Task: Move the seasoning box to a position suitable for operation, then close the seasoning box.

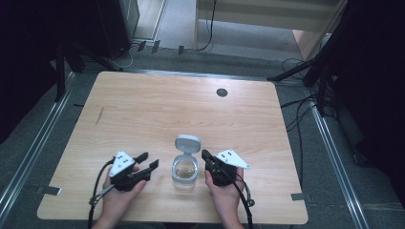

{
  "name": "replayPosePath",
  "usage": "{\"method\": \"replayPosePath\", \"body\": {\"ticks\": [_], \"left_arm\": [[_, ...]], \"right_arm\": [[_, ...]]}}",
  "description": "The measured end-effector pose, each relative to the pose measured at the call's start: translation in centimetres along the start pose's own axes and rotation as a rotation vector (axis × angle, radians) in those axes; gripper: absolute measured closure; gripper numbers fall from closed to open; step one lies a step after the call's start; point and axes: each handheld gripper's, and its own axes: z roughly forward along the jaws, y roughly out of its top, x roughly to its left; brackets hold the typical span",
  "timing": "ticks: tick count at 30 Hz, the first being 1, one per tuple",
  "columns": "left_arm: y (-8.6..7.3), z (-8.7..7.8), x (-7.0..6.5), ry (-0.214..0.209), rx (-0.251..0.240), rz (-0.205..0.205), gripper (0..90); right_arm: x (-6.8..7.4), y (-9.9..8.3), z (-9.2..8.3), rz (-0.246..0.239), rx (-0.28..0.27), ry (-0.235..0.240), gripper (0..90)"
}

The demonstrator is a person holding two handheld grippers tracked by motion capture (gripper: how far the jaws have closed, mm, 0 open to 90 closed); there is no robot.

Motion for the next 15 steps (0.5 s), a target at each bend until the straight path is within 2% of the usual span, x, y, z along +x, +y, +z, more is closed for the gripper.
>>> {"method": "replayPosePath", "body": {"ticks": [1,2,3,4,5,6,7,9,12,15], "left_arm": [[-0.3,-0.4,1.3,0.024,-0.004,-0.020,40.5],[-0.9,-1.4,3.5,0.061,0.003,-0.071,38.6],[-1.2,-2.0,4.6,0.091,0.006,-0.089,38.2],[-1.4,-2.6,5.7,0.116,0.006,-0.097,36.9],[-1.4,-2.6,5.7,0.116,0.006,-0.097,35.2],[-1.9,-3.8,7.4,0.168,0.012,-0.107,33.0],[-2.1,-4.5,8.2,0.192,0.009,-0.119,32.5],[-2.4,-5.4,9.0,0.221,-0.001,-0.144,30.3],[-2.5,-5.6,9.2,0.218,-0.021,-0.172,27.7],[-2.3,-5.1,8.9,0.234,0.002,-0.151,26.7]], "right_arm": [[-0.3,0.2,-0.1,-0.002,0.003,0.000,90.0],[-0.6,0.5,-0.2,-0.005,0.009,0.009,90.0],[-0.8,0.7,-0.2,-0.007,0.015,0.014,90.0],[-1.0,0.9,-0.2,-0.011,0.015,0.024,90.0],[-1.0,0.9,-0.2,-0.011,0.015,0.024,90.0],[-1.3,1.7,-0.2,-0.015,0.016,0.040,90.0],[-1.3,1.9,-0.2,-0.013,0.019,0.048,90.0],[-1.4,2.7,0.0,-0.017,0.020,0.066,90.0],[-1.5,3.9,0.3,-0.027,0.028,0.093,90.0],[-1.4,5.0,0.6,-0.032,0.018,0.116,90.0]]}}
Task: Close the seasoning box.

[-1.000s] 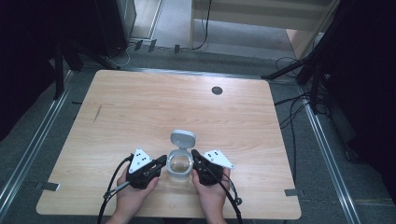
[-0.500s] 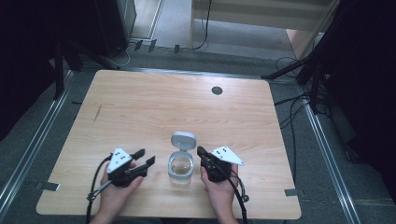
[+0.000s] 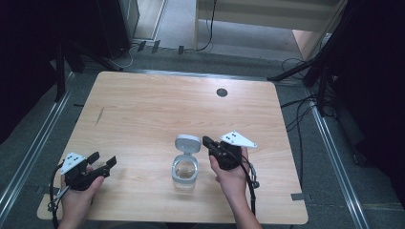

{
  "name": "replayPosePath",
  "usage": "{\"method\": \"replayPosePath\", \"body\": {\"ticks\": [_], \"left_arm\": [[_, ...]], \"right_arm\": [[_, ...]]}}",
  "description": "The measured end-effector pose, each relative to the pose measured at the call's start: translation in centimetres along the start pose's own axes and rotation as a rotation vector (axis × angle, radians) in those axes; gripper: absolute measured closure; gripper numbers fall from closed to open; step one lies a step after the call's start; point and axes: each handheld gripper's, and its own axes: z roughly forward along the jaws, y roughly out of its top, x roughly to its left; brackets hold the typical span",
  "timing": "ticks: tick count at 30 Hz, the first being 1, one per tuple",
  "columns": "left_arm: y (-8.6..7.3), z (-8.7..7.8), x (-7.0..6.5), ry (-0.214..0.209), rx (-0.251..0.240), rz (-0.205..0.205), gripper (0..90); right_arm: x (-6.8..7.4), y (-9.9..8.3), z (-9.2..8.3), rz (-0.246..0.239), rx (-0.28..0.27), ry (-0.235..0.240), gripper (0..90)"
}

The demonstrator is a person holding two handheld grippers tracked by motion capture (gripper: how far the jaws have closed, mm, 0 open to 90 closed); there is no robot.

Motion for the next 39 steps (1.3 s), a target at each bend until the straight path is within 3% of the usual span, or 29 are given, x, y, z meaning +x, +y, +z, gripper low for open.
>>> {"method": "replayPosePath", "body": {"ticks": [3,6,10,13,17,19,21,25,27,28,33,39], "left_arm": [[0.1,0.2,-0.1,0.003,0.019,0.004,28.2],[0.1,0.3,0.2,-0.005,0.032,-0.024,29.1],[0.1,0.3,0.3,-0.010,0.029,-0.025,29.5],[0.1,0.3,0.2,-0.007,0.027,-0.022,29.9],[0.1,0.3,0.2,-0.002,0.030,-0.024,30.1],[0.1,0.4,0.2,0.000,0.031,-0.026,30.4],[0.1,0.4,0.2,0.000,0.029,-0.027,30.5],[0.1,0.3,0.2,0.000,0.030,-0.028,30.7],[0.1,0.3,0.2,0.002,0.030,-0.028,30.8],[0.1,0.3,0.2,0.002,0.030,-0.026,30.8],[0.1,0.3,0.2,0.003,0.031,-0.026,30.9],[0.1,0.3,0.2,0.003,0.031,-0.026,31.2]], "right_arm": [[0.3,1.0,0.0,-0.006,-0.022,0.035,89.5],[0.8,1.4,-0.3,-0.020,-0.035,0.073,89.2],[1.6,1.0,-1.3,-0.027,-0.032,0.118,89.2],[2.0,0.6,-1.8,-0.042,-0.029,0.119,88.6],[1.3,-0.1,-3.0,-0.047,-0.037,0.084,86.7],[0.4,-0.6,-3.5,-0.038,-0.036,0.058,79.5],[-0.5,-1.0,-4.0,-0.022,-0.053,0.035,63.9],[-2.8,-1.9,-5.2,0.001,-0.075,-0.057,28.7],[-3.4,-2.1,-5.5,0.012,-0.076,-0.063,24.1],[-4.5,-2.5,-6.2,0.023,-0.068,-0.106,16.6],[-6.4,-3.6,-7.2,0.022,-0.043,-0.200,15.3],[-8.3,-5.1,-8.3,0.035,-0.013,-0.240,15.3]]}}
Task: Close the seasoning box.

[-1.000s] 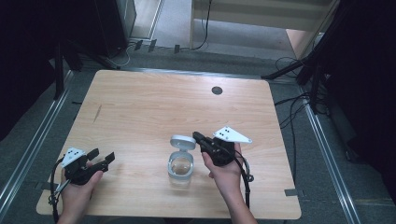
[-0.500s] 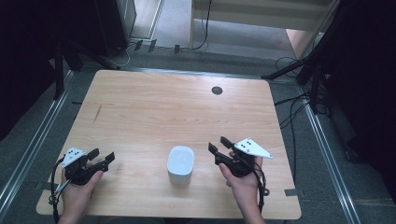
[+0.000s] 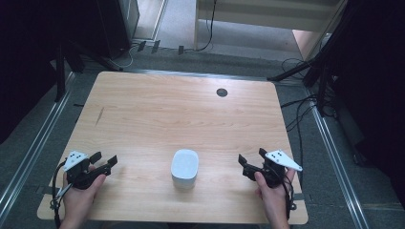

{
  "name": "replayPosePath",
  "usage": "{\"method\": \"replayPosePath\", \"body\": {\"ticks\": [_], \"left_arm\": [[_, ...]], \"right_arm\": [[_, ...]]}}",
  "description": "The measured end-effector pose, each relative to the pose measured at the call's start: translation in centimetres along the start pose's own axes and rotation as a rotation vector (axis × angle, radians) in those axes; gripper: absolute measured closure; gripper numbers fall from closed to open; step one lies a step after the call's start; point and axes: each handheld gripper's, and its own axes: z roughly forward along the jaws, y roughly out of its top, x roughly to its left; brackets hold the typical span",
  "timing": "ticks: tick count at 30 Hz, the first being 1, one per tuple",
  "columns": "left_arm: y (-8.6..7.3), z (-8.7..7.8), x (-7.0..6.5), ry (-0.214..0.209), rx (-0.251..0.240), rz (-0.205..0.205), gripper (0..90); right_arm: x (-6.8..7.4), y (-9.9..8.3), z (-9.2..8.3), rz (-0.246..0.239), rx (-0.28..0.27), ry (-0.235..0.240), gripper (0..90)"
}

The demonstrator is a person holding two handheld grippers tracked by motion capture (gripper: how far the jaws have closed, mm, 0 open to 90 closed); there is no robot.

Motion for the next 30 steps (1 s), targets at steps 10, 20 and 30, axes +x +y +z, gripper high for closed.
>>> {"method": "replayPosePath", "body": {"ticks": [10,20,30], "left_arm": [[0.0,0.0,0.0,0.000,0.001,0.001,31.6],[0.0,0.0,0.0,0.003,0.003,0.003,31.8],[0.1,0.2,-0.1,-0.004,0.015,0.005,32.4]], "right_arm": [[-4.3,-2.4,-2.1,0.036,0.032,-0.092,15.5],[-8.0,-4.6,-4.9,0.087,0.035,-0.185,16.3],[-8.6,-5.5,-5.1,0.069,0.056,-0.230,18.1]]}}
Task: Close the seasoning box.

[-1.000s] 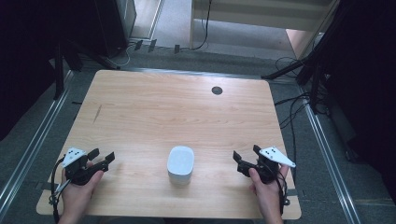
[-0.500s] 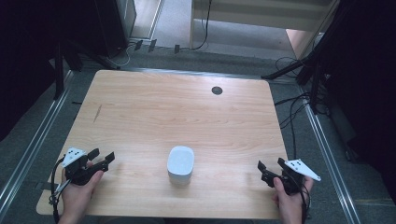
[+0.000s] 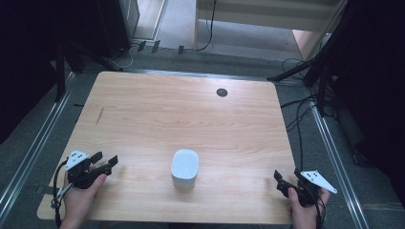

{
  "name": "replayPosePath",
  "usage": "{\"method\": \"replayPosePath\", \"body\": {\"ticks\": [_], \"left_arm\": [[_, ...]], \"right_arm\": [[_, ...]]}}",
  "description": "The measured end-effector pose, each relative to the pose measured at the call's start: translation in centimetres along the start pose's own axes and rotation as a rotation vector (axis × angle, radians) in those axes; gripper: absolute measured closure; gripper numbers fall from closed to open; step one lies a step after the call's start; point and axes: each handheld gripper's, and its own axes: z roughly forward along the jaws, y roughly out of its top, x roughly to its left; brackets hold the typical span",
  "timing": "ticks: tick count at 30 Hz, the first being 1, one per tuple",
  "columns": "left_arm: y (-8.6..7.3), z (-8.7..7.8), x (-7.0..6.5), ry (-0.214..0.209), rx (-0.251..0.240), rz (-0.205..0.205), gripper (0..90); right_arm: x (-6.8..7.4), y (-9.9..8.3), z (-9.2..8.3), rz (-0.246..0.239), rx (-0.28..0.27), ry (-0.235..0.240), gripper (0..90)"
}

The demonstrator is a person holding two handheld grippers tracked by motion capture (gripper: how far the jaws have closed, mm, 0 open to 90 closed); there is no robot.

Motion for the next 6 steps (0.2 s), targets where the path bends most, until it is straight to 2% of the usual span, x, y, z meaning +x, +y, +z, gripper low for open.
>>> {"method": "replayPosePath", "body": {"ticks": [3,6], "left_arm": [[0.02,-0.02,0.11,0.002,-0.001,-0.005,31.4],[0.02,-0.08,0.19,-0.002,-0.013,-0.014,32.2]], "right_arm": [[0.09,0.02,0.06,-0.012,0.008,-0.004,18.0],[-0.18,0.02,0.02,0.019,0.002,-0.007,18.0]]}}
